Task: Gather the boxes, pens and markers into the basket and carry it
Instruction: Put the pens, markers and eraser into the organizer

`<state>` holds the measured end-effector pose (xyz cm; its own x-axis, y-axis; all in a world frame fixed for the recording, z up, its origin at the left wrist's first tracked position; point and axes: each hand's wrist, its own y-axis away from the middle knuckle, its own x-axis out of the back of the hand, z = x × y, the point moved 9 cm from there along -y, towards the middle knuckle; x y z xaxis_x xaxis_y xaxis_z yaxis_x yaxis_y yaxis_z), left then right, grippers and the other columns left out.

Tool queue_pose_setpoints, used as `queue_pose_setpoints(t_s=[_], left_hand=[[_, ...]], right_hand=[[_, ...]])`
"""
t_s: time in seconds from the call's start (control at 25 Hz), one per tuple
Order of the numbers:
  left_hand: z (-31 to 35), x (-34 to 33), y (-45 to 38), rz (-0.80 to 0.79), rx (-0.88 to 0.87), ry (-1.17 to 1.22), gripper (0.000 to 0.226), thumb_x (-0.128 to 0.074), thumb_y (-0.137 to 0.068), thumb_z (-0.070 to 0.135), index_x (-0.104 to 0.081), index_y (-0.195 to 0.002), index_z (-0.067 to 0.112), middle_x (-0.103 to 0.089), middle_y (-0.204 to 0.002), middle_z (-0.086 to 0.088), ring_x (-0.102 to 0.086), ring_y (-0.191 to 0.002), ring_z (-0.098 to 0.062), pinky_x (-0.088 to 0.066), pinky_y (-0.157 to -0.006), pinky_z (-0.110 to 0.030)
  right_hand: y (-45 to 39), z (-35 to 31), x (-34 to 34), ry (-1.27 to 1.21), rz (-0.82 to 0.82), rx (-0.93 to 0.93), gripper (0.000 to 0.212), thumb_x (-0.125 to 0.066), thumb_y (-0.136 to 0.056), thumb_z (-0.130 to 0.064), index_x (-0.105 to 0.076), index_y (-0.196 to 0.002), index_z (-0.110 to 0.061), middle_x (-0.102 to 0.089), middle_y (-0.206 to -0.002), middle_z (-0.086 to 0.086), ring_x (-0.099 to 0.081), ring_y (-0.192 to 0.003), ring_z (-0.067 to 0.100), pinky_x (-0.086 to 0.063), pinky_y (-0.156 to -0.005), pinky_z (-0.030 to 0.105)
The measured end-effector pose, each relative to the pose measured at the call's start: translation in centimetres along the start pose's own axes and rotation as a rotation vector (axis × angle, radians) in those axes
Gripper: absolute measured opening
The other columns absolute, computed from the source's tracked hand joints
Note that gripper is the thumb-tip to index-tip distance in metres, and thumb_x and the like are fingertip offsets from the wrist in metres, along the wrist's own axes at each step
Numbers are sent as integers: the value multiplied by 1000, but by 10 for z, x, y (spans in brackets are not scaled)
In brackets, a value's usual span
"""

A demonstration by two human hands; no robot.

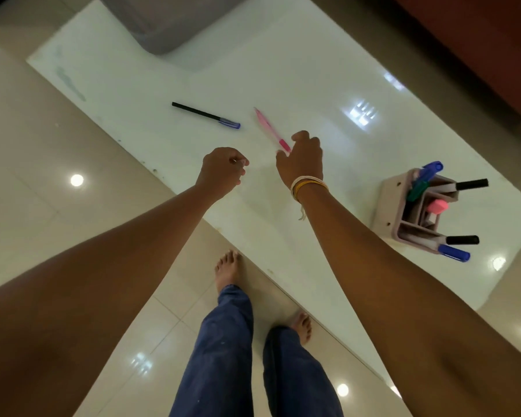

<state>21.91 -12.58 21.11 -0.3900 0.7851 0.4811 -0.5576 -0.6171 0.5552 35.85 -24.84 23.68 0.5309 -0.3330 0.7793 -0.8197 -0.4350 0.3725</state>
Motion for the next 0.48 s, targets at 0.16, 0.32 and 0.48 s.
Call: queue_pose_setpoints(t_s=[0.16, 0.32, 0.48], left_hand=[[7, 54, -26, 284, -161, -245, 17, -54, -91, 9, -67, -100, 14, -62, -109, -6, -61, -95, -18, -45, -80, -21], [23, 59, -52, 265, -257, -434, 33, -58, -90, 7, -58, -122, 18, -46, -126, -5, -49, -116, -19, -51, -79, -33], [30, 46, -71, 169, -217, -650, 41, -55, -89, -2, -51, -127, 13, -47, -123, -10, -49, -113, -27, -49, -72, -38]], right_hand=[[-18, 1, -19, 245, 19, -51, 42, -58, -93, -31, -47, -125, -6, -46, -128, 14, -47, -120, 31, -50, -93, 42], [-27, -2, -25, 203, 42, 45, 32, -51, -98, -27, -51, -118, -3, -53, -120, 14, -52, -113, 29, -51, -91, 41], [-32, 5, -24, 112, 48, 51, 26, -54, -96, -26, -55, -109, -3, -57, -112, 14, -54, -105, 30, -50, -88, 41]])
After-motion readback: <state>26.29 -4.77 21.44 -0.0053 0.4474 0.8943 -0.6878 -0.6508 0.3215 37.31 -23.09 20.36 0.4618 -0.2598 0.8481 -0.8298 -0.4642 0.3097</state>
